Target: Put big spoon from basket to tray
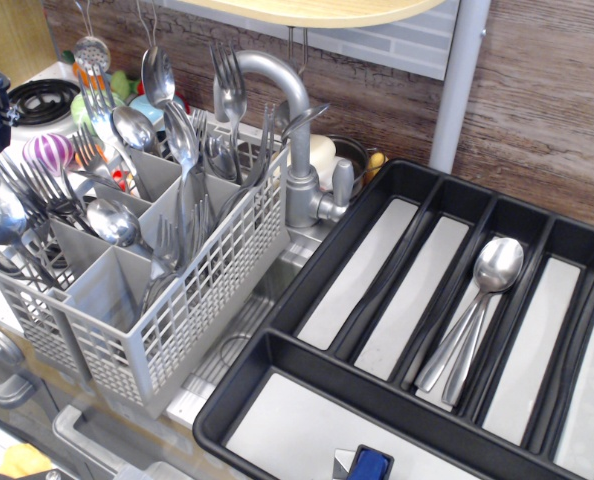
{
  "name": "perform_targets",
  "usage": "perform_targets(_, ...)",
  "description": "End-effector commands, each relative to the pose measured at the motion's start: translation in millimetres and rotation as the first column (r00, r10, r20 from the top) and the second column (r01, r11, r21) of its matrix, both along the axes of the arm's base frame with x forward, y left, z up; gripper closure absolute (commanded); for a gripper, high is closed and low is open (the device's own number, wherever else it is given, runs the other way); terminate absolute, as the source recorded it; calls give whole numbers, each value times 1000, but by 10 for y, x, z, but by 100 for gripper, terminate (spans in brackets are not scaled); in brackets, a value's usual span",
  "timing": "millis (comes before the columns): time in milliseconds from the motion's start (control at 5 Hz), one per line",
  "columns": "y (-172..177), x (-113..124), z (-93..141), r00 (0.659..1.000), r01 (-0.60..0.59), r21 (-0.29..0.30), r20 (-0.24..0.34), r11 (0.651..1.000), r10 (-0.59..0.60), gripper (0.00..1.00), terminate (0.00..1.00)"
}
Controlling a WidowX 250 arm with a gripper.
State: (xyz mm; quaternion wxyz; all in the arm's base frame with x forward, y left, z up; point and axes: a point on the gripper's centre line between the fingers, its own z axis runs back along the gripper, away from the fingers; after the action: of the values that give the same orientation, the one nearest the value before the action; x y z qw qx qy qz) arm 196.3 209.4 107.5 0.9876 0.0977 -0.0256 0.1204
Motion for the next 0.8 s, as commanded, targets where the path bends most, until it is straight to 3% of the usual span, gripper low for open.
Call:
perform_targets(0,0,0,0,1000,0,0,0,1000,0,0,0)
perform_targets(200,55,-7,-56,995,91,-41,38,995,-90,0,0)
perform_targets(600,176,1,-275,981,167,-50,104,985,-161,0,0)
